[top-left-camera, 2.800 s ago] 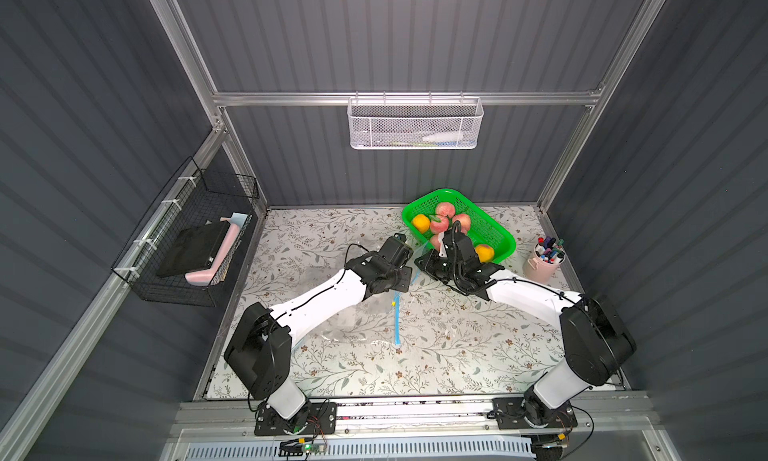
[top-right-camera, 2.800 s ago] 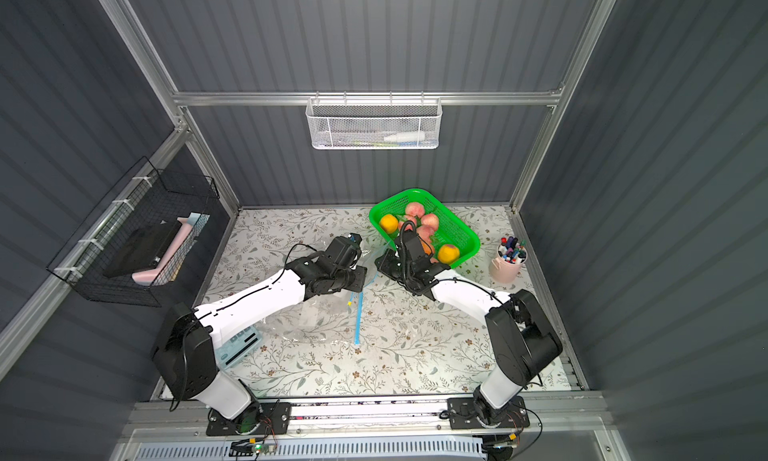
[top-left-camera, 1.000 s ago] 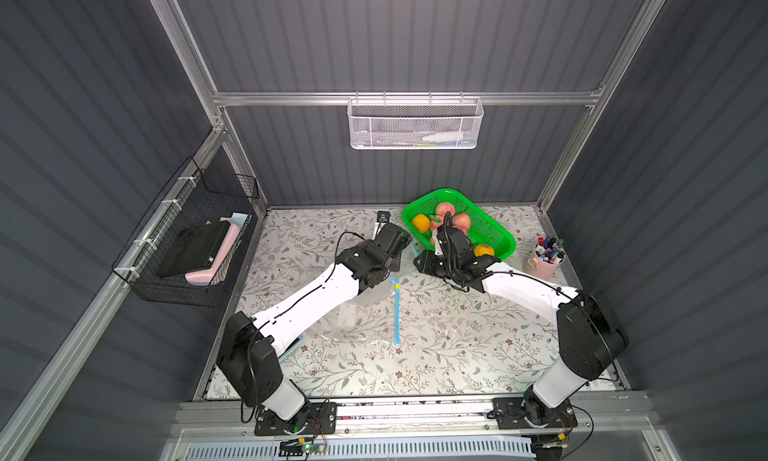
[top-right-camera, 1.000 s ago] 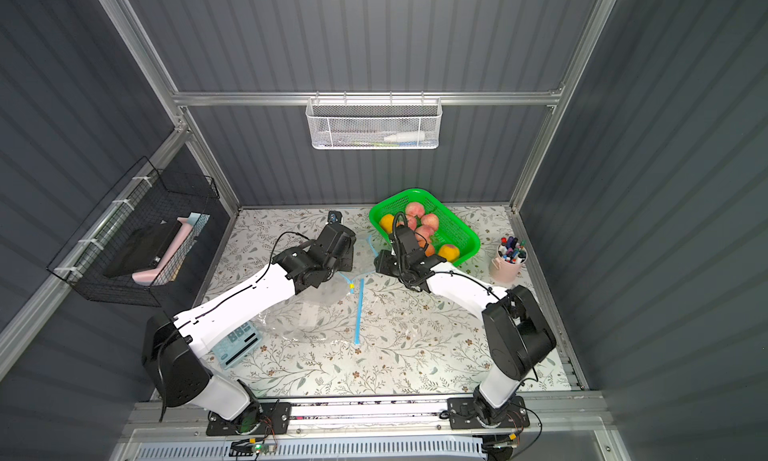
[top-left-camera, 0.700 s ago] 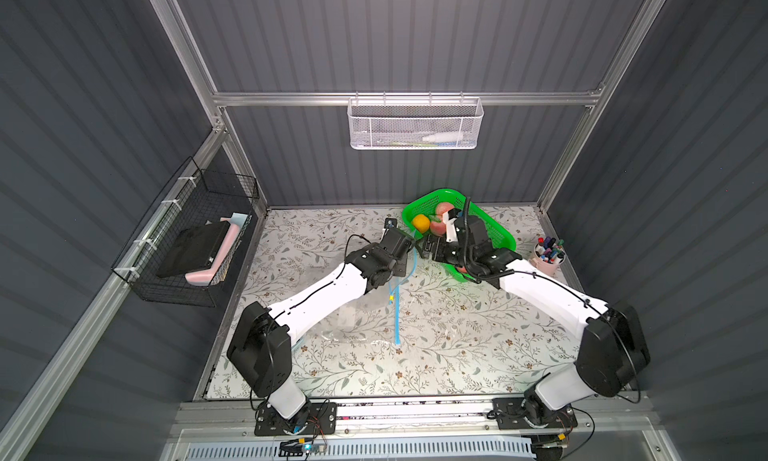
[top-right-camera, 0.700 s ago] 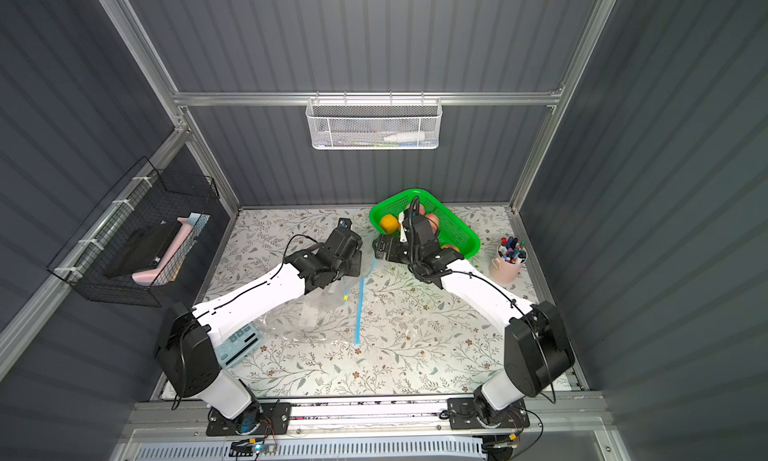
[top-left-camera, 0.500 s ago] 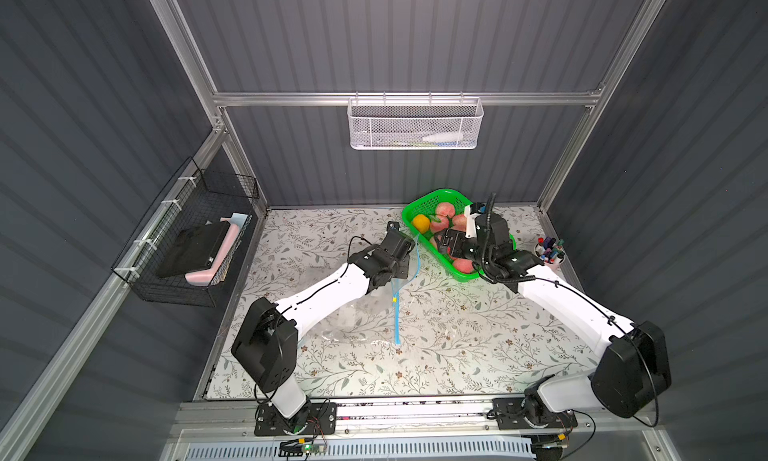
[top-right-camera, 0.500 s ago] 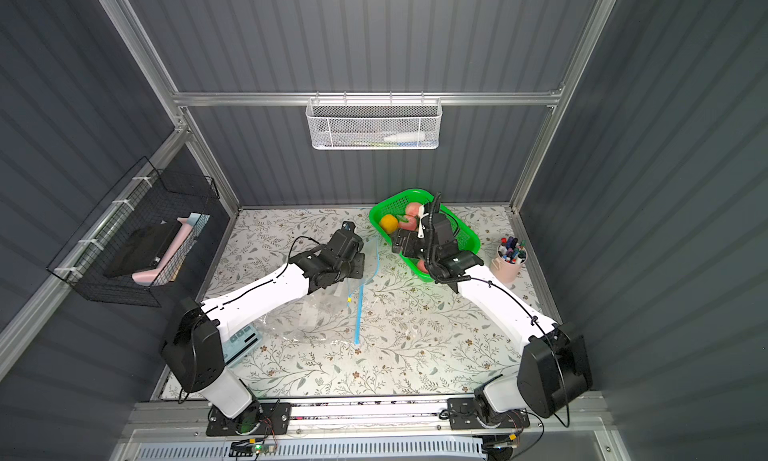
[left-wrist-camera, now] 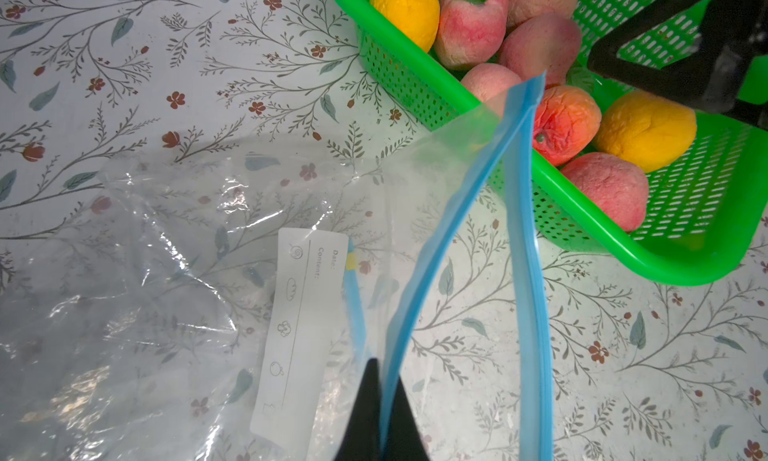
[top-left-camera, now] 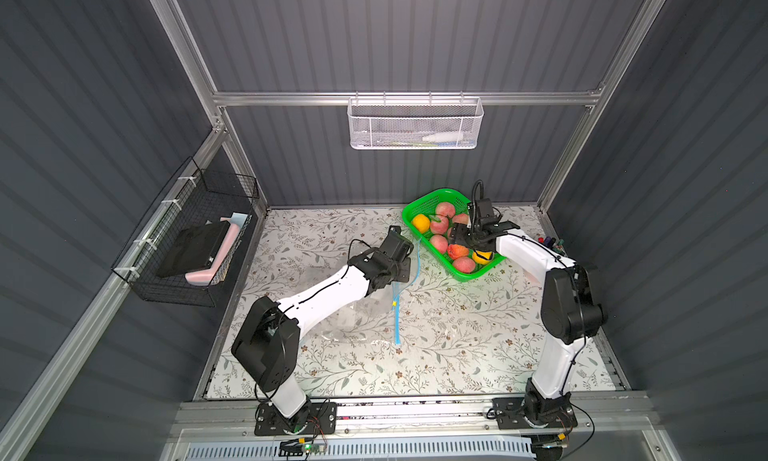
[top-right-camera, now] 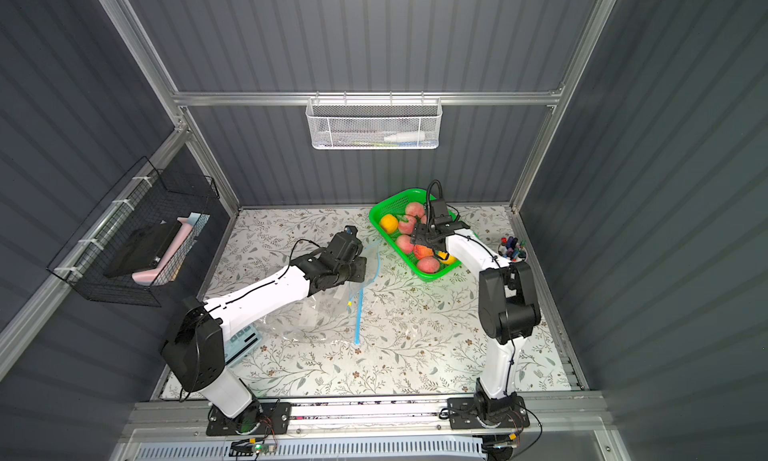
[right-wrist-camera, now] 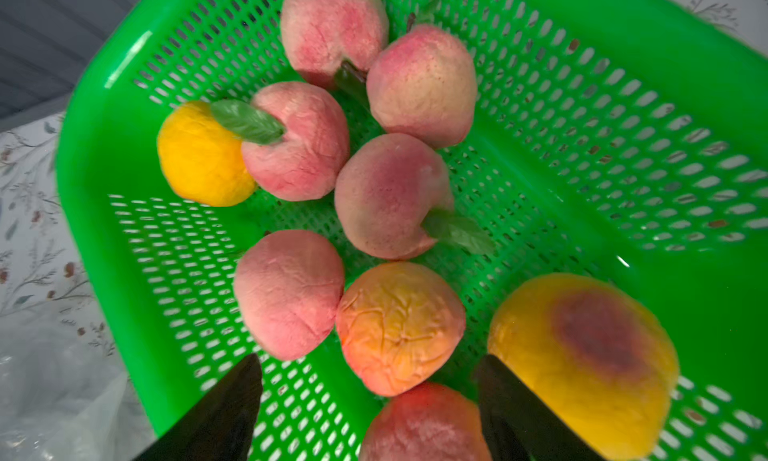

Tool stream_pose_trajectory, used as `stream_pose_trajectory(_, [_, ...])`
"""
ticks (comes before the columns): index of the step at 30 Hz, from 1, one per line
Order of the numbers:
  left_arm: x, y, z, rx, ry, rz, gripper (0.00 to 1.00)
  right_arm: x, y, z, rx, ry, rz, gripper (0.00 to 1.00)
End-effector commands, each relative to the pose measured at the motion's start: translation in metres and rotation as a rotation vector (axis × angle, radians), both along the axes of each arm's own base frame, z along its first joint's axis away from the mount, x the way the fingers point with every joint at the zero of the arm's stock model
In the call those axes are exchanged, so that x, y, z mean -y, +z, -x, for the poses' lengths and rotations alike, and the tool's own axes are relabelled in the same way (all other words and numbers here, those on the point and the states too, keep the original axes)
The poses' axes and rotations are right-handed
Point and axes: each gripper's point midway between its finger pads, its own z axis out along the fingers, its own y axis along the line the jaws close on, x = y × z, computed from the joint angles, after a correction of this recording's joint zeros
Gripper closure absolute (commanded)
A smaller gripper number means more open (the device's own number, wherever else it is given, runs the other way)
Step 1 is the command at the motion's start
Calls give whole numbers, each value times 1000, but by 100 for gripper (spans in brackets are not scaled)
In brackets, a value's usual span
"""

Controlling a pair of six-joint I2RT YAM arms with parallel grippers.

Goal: Place the peach in a zip-top bag and seal the zipper
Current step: Pick up the peach from the basket.

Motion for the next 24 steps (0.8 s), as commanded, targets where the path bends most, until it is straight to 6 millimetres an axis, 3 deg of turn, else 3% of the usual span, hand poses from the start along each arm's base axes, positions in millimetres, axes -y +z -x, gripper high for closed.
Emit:
stream_pose_trajectory(1, [0, 3, -1, -1, 5, 29, 100, 8, -21, 13, -100, 27, 65, 18])
stream_pose_trajectory(13, [3, 6, -2, 7, -10, 32, 100, 8, -52, 2, -153, 19, 58, 25])
stream_pose_trajectory(20, [5, 6, -1, 2, -18, 43, 100, 12, -54, -7, -144, -15, 28, 36])
stream_pose_trajectory(24, [7, 7, 0, -2, -25, 51, 100, 11, -35, -10, -92, -23, -8, 40])
